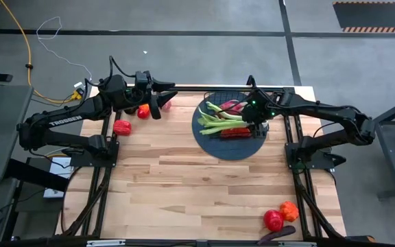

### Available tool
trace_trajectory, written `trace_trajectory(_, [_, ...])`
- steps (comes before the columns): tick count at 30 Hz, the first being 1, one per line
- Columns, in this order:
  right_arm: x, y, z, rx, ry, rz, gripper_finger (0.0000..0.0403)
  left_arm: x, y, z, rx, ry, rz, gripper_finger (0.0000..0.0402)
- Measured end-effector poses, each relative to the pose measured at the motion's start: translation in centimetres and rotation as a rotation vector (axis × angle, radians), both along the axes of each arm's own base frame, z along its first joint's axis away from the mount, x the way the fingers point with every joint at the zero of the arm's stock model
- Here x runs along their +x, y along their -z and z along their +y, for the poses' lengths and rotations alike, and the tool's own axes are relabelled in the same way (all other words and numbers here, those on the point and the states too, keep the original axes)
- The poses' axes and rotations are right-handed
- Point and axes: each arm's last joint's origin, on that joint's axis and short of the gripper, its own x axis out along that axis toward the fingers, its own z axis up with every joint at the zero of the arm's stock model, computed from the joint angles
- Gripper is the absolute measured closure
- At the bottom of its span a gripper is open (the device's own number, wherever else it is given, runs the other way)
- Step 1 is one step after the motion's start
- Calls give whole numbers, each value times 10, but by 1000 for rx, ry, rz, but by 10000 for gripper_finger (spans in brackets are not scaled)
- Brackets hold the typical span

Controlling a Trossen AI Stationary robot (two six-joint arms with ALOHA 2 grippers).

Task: Build produce basket
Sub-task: Put the celery into the black wire basket

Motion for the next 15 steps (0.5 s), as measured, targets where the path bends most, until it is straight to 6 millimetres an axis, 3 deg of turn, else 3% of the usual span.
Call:
trace_trajectory(6, [0,0,0,1,-3,-2,181,0,0,0,0,0,0,225])
trace_trajectory(15, [7,-2,7,-2,-29,-46,179,0,0,0,0,0,0,225])
